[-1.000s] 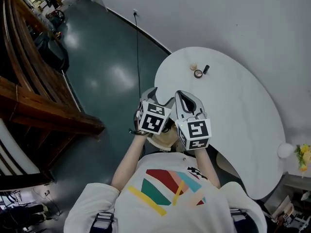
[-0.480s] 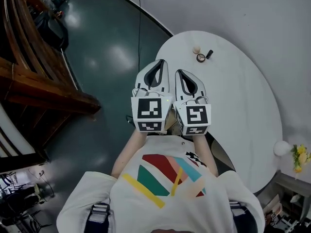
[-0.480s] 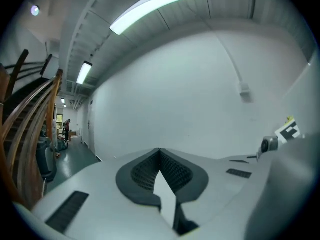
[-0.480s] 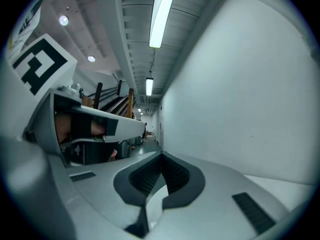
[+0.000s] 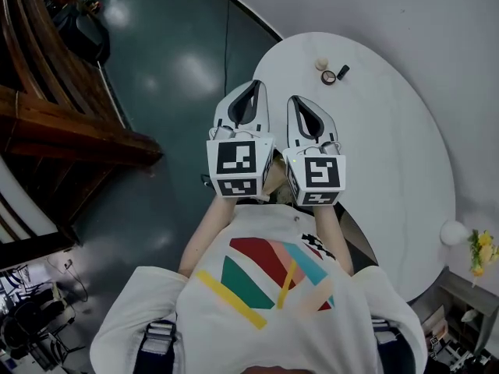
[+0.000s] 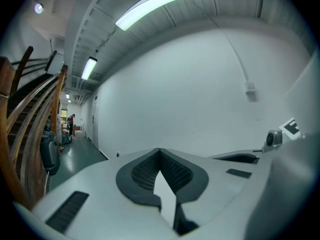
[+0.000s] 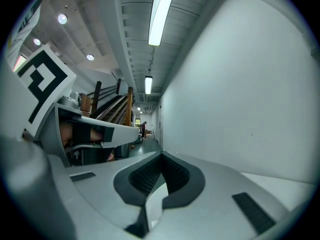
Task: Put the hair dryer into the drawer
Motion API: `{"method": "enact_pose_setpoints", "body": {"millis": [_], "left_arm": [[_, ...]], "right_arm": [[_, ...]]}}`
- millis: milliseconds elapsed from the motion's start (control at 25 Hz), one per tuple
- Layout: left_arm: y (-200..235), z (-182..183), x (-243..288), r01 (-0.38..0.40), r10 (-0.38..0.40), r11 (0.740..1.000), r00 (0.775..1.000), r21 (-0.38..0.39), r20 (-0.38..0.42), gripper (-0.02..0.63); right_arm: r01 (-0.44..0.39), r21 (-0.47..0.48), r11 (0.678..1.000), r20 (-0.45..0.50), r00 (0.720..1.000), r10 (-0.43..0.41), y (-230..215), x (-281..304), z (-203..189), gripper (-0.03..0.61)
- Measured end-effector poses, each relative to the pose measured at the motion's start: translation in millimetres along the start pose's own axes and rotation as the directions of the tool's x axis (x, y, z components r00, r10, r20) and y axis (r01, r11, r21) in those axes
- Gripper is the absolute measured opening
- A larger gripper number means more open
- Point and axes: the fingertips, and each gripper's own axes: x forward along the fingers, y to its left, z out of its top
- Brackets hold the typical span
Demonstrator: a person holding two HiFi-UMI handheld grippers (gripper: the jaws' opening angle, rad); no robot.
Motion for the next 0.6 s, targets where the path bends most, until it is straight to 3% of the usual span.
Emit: {"method": "enact_pose_setpoints", "body": {"millis": [600], "left_arm": [[14,-6,1,-0.019,0.018,1.0,1.0,-0.019,-0.014,0.017]], "right_arm": [[-0.02,-0.005,1.0,-0.013,1.0,0.02,7,7,-3,0.011]]}}
